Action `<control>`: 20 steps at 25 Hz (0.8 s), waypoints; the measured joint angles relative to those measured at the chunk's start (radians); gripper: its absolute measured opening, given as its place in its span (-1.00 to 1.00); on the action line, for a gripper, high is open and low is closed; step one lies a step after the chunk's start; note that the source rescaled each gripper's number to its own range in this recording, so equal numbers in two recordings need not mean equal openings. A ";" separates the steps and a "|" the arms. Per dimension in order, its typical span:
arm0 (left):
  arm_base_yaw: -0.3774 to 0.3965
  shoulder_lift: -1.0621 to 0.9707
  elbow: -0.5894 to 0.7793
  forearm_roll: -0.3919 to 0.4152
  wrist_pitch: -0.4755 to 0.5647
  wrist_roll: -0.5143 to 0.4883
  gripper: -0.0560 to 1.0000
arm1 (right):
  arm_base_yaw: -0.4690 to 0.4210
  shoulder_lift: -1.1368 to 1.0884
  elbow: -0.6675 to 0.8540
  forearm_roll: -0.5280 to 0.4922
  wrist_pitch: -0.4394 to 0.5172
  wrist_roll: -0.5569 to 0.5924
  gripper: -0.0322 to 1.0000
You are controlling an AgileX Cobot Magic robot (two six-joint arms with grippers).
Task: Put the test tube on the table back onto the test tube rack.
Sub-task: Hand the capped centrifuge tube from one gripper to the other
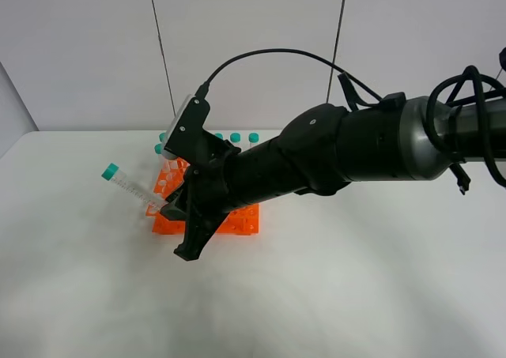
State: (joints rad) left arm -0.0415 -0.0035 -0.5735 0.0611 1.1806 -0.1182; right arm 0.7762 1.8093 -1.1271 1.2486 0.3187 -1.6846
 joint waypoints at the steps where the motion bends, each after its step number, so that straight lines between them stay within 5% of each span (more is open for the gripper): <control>1: 0.000 0.000 0.000 0.000 0.000 0.000 1.00 | 0.005 0.000 0.000 0.041 -0.001 -0.032 -0.33; 6: 0.000 0.000 0.000 0.000 0.000 0.000 1.00 | 0.005 0.000 0.000 0.137 -0.008 -0.106 -0.33; 20: 0.000 0.000 0.000 0.000 -0.010 0.006 1.00 | 0.005 0.000 0.001 0.154 0.030 -0.131 -0.33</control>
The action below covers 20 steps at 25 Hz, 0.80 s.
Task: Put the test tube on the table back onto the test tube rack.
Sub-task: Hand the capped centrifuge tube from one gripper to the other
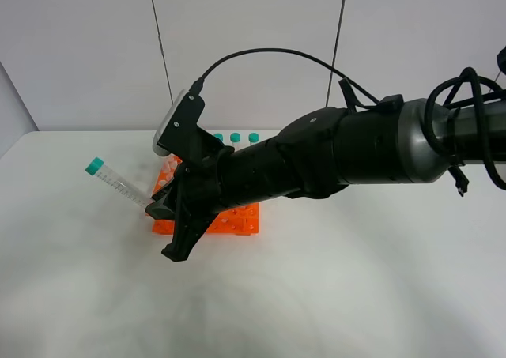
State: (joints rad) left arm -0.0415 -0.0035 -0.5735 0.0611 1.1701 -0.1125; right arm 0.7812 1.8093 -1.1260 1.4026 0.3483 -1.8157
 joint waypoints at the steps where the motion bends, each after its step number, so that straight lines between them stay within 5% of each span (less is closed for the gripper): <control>1: 0.000 0.000 0.000 0.000 0.000 0.000 1.00 | 0.002 0.000 0.000 0.000 0.001 -0.004 -0.33; 20: 0.000 0.000 -0.017 -0.023 -0.022 0.001 1.00 | 0.003 0.000 0.000 0.010 0.072 -0.056 -0.33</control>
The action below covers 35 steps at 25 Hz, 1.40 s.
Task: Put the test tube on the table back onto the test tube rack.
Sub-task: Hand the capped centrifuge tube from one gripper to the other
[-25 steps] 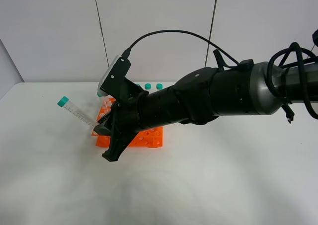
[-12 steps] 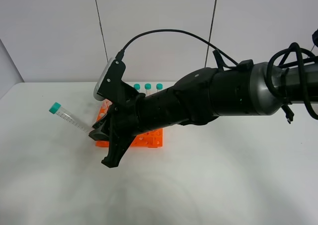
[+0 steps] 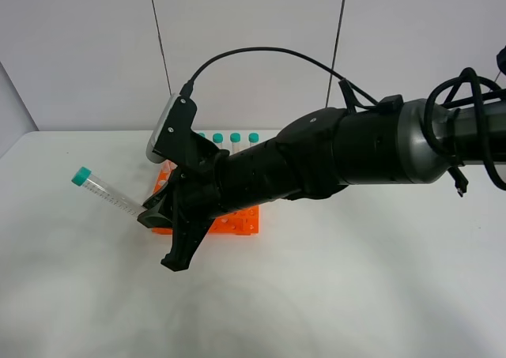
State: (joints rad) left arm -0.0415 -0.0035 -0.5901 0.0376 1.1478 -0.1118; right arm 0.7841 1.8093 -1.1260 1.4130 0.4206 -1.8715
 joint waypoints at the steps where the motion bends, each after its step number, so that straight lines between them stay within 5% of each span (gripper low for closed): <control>1: 0.000 0.000 -0.008 -0.019 -0.020 0.001 1.00 | 0.000 0.000 0.000 0.000 0.000 0.000 -0.33; 16: 0.000 0.271 -0.030 -0.216 -0.280 0.161 1.00 | 0.000 0.000 0.000 0.000 -0.005 0.000 -0.33; 22: -0.009 0.373 -0.045 -0.293 -0.308 0.271 1.00 | 0.000 0.000 0.000 0.000 -0.026 0.000 -0.33; 35: -0.303 0.494 -0.064 -0.346 -0.406 0.357 1.00 | 0.000 0.000 0.000 0.000 -0.030 0.000 -0.33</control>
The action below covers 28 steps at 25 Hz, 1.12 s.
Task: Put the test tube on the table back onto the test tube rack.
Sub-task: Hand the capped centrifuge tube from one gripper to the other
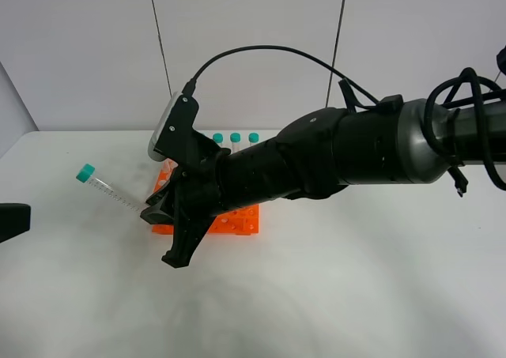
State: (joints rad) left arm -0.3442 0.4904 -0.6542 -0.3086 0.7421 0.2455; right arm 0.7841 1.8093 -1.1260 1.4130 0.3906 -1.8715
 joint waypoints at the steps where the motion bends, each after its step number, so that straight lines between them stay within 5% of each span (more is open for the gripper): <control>1: -0.001 0.018 0.000 -0.005 -0.013 0.004 1.00 | 0.000 0.000 0.000 0.000 0.000 0.000 -0.33; 11: -0.003 0.165 0.000 -0.119 -0.111 0.035 1.00 | 0.000 0.000 0.000 0.008 0.003 -0.027 -0.33; 22: -0.003 0.181 0.000 -0.139 -0.183 0.035 1.00 | 0.000 0.000 0.000 0.299 0.050 -0.327 -0.33; 28: -0.003 0.185 0.000 -0.139 -0.246 0.035 1.00 | 0.000 0.000 0.069 0.326 0.059 -0.421 -0.33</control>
State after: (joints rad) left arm -0.3468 0.6751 -0.6542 -0.4476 0.4958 0.2808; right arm 0.7841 1.8093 -1.0570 1.7394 0.4495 -2.2924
